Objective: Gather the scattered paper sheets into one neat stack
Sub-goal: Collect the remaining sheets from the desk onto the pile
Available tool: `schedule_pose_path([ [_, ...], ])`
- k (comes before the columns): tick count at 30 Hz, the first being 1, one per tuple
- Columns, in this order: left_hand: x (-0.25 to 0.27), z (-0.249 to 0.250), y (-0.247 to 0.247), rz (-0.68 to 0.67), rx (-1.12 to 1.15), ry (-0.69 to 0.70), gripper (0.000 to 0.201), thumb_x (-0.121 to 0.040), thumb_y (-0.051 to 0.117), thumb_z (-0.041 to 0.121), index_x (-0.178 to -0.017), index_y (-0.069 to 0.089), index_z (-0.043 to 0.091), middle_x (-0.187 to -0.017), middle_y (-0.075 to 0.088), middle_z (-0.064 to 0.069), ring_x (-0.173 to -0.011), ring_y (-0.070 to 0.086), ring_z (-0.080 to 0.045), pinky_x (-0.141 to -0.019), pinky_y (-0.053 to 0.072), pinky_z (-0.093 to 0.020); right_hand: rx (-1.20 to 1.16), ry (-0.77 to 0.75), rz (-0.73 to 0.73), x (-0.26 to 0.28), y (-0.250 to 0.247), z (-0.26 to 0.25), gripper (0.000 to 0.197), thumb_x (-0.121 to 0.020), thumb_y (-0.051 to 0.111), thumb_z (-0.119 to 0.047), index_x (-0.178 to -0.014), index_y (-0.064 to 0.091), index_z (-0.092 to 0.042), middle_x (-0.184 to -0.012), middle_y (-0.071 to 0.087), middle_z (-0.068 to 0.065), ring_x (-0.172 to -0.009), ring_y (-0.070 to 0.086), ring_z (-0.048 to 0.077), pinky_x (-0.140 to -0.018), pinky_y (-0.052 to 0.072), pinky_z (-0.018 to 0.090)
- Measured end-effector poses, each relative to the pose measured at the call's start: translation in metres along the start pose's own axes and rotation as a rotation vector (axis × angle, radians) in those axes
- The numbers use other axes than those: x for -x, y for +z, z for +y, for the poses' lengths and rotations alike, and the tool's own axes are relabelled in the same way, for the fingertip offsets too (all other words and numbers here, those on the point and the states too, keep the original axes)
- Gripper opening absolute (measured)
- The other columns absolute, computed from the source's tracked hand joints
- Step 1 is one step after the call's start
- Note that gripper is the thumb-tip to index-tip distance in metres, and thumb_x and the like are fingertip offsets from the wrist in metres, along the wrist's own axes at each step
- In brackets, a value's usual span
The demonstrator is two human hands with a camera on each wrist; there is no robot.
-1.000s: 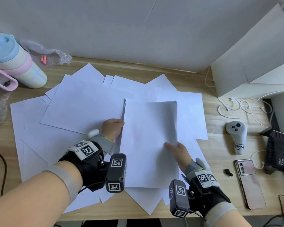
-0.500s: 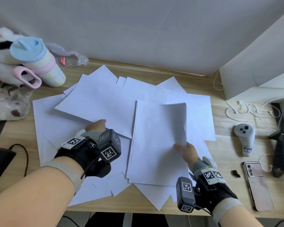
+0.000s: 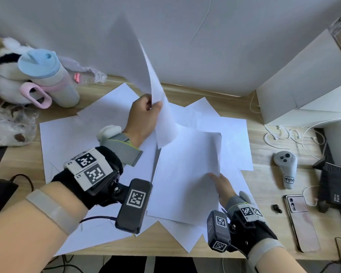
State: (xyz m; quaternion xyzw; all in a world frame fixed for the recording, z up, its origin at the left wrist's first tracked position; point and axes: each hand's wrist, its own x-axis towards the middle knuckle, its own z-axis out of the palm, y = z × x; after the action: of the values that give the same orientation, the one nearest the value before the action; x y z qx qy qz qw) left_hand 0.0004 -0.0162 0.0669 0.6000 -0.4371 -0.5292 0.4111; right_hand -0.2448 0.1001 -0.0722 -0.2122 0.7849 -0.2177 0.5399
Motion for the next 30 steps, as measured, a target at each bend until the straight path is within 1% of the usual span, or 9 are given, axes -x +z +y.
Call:
schedule_pose_path([
  [2, 0.006, 0.017, 0.006, -0.063, 0.036, 0.087, 0.013, -0.087, 0.050, 0.019, -0.094, 0.059, 0.012, -0.092, 0.059, -0.010, -0.086, 0.054, -0.020, -0.084, 0.050, -0.051, -0.040, 0.027, 0.003, 0.001, -0.002, 0.000, 0.027, -0.090, 0.052, -0.022, -0.113, 0.058, -0.010, -0.106, 0.063, 0.014, -0.100, 0.059, 0.032, -0.094, 0.047, 0.044],
  [5, 0.010, 0.033, 0.011, -0.155, 0.172, 0.113, 0.015, -0.095, 0.045, 0.010, -0.104, 0.058, 0.014, -0.094, 0.064, -0.003, -0.088, 0.060, -0.016, -0.082, 0.055, -0.037, -0.081, 0.052, 0.011, 0.005, -0.006, -0.002, 0.019, -0.092, 0.047, -0.020, -0.091, 0.061, -0.008, -0.086, 0.059, 0.013, -0.079, 0.054, 0.027, -0.072, 0.043, 0.036],
  [10, 0.007, 0.007, 0.009, -0.401, 0.232, -0.156, 0.023, -0.095, 0.047, 0.011, -0.114, 0.059, 0.013, -0.100, 0.069, -0.006, -0.074, 0.070, -0.013, -0.075, 0.059, -0.029, -0.126, 0.111, 0.039, -0.001, -0.015, 0.003, 0.021, -0.089, 0.046, -0.020, -0.076, 0.056, -0.007, -0.060, 0.045, 0.003, -0.057, 0.041, 0.020, -0.057, 0.031, 0.030],
  [13, 0.005, -0.034, 0.010, -0.425, 0.020, -0.321, 0.026, -0.093, 0.051, 0.011, -0.118, 0.059, 0.010, -0.103, 0.068, -0.009, -0.066, 0.071, -0.011, -0.064, 0.060, -0.024, -0.249, 0.125, 0.008, -0.004, -0.025, 0.014, 0.045, -0.079, 0.054, -0.024, -0.113, 0.051, 0.005, -0.081, 0.051, 0.011, -0.067, 0.059, 0.009, -0.063, 0.049, 0.026],
  [15, 0.005, -0.064, 0.010, -0.412, -0.091, -0.393, 0.027, -0.092, 0.049, 0.007, -0.117, 0.059, 0.005, -0.104, 0.065, -0.011, -0.072, 0.067, -0.018, -0.058, 0.057, -0.023, -0.283, 0.108, -0.085, 0.004, -0.027, 0.005, 0.023, -0.096, 0.042, -0.025, -0.102, 0.057, -0.009, -0.088, 0.058, 0.007, -0.077, 0.059, 0.013, -0.068, 0.048, 0.029],
  [18, 0.006, -0.104, 0.012, -0.406, -0.213, -0.459, 0.029, -0.091, 0.047, 0.004, -0.117, 0.059, 0.002, -0.103, 0.063, -0.012, -0.081, 0.062, -0.026, -0.065, 0.056, -0.028, -0.341, 0.181, -0.131, 0.000, -0.029, -0.002, 0.064, -0.096, 0.018, -0.057, -0.107, 0.060, -0.011, -0.094, 0.066, 0.008, -0.086, 0.061, 0.023, -0.067, 0.044, 0.034],
  [21, 0.004, -0.131, 0.017, -0.382, -0.305, -0.458, 0.029, -0.089, 0.047, 0.002, -0.114, 0.060, -0.003, -0.098, 0.063, -0.012, -0.083, 0.059, -0.025, -0.073, 0.052, -0.035, -0.346, 0.178, -0.158, -0.013, -0.028, 0.007, 0.080, -0.091, 0.015, -0.067, -0.121, 0.058, -0.007, -0.112, 0.067, 0.011, -0.104, 0.062, 0.026, -0.081, 0.048, 0.037],
  [27, 0.005, -0.145, 0.023, -0.417, -0.369, -0.394, 0.027, -0.088, 0.049, 0.003, -0.111, 0.063, 0.001, -0.106, 0.069, -0.014, -0.096, 0.066, -0.031, -0.089, 0.051, -0.042, -0.194, 0.072, -0.201, -0.013, -0.020, 0.008, 0.040, -0.090, 0.059, -0.033, -0.117, 0.062, -0.005, -0.111, 0.071, 0.012, -0.101, 0.066, 0.027, -0.087, 0.052, 0.037],
  [30, -0.002, -0.147, 0.021, -0.368, -0.385, -0.364, 0.011, -0.089, 0.051, 0.009, -0.085, 0.062, 0.007, -0.079, 0.064, -0.006, -0.074, 0.059, -0.026, -0.068, 0.049, -0.035, -0.032, 0.025, -0.102, -0.017, -0.017, 0.011, 0.018, -0.088, 0.061, -0.016, -0.098, 0.066, -0.002, -0.104, 0.069, 0.019, -0.086, 0.063, 0.028, -0.081, 0.051, 0.039],
])
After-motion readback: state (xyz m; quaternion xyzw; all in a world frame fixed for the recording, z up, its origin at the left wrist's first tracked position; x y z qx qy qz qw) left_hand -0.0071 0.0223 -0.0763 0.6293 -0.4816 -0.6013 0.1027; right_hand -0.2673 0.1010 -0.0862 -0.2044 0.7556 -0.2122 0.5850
